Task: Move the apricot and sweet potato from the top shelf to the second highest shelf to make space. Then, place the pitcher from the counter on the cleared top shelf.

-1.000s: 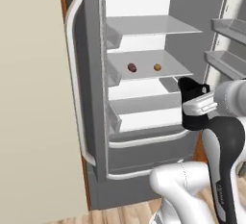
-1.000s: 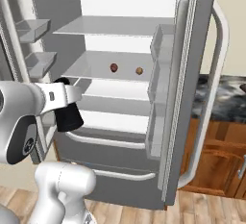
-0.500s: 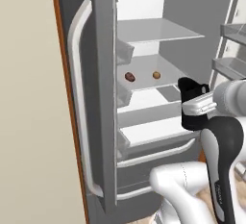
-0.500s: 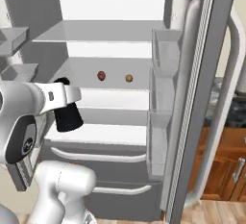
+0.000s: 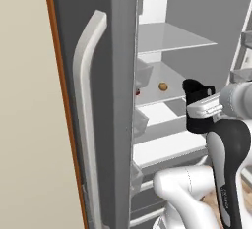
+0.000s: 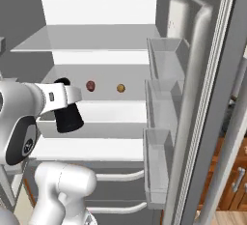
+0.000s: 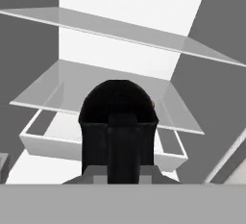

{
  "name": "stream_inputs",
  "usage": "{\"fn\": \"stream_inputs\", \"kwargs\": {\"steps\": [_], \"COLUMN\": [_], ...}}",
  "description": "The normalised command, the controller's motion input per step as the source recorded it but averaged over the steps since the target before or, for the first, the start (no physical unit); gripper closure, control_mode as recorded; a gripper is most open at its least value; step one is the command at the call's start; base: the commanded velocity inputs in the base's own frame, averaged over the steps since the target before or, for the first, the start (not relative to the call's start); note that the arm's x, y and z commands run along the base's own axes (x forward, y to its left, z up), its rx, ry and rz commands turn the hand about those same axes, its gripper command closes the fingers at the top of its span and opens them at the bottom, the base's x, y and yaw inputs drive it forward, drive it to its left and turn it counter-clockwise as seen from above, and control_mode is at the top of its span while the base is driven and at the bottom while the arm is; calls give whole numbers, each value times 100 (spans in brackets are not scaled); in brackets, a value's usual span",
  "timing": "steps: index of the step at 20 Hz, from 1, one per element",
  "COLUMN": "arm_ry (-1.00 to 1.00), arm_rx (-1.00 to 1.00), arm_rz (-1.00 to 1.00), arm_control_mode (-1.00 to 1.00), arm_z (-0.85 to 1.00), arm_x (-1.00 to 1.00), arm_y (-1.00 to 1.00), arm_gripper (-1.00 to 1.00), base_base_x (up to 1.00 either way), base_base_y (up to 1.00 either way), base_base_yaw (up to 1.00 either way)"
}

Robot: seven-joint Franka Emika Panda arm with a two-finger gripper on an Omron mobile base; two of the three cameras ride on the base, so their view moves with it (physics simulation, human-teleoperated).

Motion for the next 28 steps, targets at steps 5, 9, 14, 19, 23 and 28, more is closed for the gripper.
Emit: {"fn": "stream_inputs", "kwargs": {"steps": [5, 9, 14, 19, 23, 28], "arm_ry": [0, 0, 0, 0, -4, -17], "arm_rx": [0, 0, 0, 0, 1, 9], "arm_rz": [0, 0, 0, 0, 0, 0], "arm_control_mode": [100, 100, 100, -100, -100, -100], "arm_z": [0, 0, 0, 0, 1, 34], "arm_x": [0, 0, 0, 0, 0, 0], "arm_y": [0, 0, 0, 0, -11, -15], "arm_gripper": [100, 100, 100, 100, 100, 100], "base_base_x": [60, 53, 17, 0, 0, 0], "base_base_y": [0, 0, 0, 0, 0, 0], "base_base_yaw": [-3, 0, 0, 0, 0, 0]}}
